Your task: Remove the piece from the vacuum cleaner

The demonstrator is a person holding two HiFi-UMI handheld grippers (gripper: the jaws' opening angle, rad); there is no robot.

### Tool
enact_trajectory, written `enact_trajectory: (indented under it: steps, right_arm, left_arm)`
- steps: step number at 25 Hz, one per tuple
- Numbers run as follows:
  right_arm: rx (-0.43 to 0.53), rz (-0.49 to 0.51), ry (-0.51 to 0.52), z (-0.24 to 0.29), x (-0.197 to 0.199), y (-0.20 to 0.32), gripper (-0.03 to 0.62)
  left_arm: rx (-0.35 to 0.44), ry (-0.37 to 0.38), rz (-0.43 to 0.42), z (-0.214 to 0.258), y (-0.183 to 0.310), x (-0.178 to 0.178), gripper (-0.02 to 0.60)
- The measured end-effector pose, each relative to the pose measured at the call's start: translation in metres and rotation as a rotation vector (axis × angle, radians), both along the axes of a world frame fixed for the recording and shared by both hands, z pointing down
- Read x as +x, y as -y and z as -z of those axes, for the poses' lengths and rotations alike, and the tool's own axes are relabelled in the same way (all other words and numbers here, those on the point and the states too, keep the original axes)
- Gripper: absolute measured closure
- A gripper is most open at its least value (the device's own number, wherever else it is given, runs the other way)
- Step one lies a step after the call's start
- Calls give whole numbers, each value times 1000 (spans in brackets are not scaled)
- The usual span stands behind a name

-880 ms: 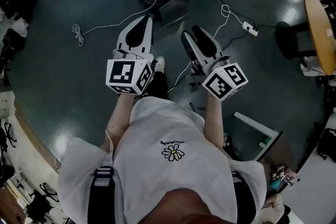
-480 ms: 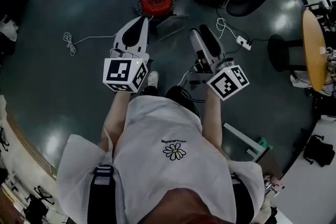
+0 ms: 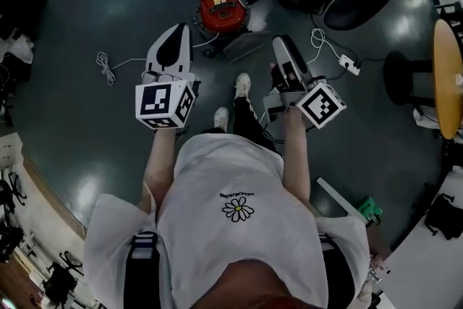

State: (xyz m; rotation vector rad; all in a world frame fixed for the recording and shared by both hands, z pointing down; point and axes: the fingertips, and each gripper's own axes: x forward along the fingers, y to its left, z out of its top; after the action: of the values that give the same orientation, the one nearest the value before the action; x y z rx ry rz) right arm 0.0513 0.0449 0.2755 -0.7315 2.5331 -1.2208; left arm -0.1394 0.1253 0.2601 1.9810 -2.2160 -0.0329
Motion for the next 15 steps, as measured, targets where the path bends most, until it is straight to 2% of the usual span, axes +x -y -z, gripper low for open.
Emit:
enact_trajectory:
  steps: [4,7,12,15]
  right_arm:
    - [-91,-15,49,-18,-2,59,370]
    - [-176,-22,78,-43,-3,98,372]
    - [-278,-46,47,-95,3,165,372]
    - [-393,-67,-22,-148,10,181,372]
  left_arm:
    - [-28,36,26,-5,54,-17,576]
    - [-80,36,10,-25,95,-21,575]
    - [-223,93,-44,-76,173,-22,577]
    - [-337,198,-133,-118,206,-11,577]
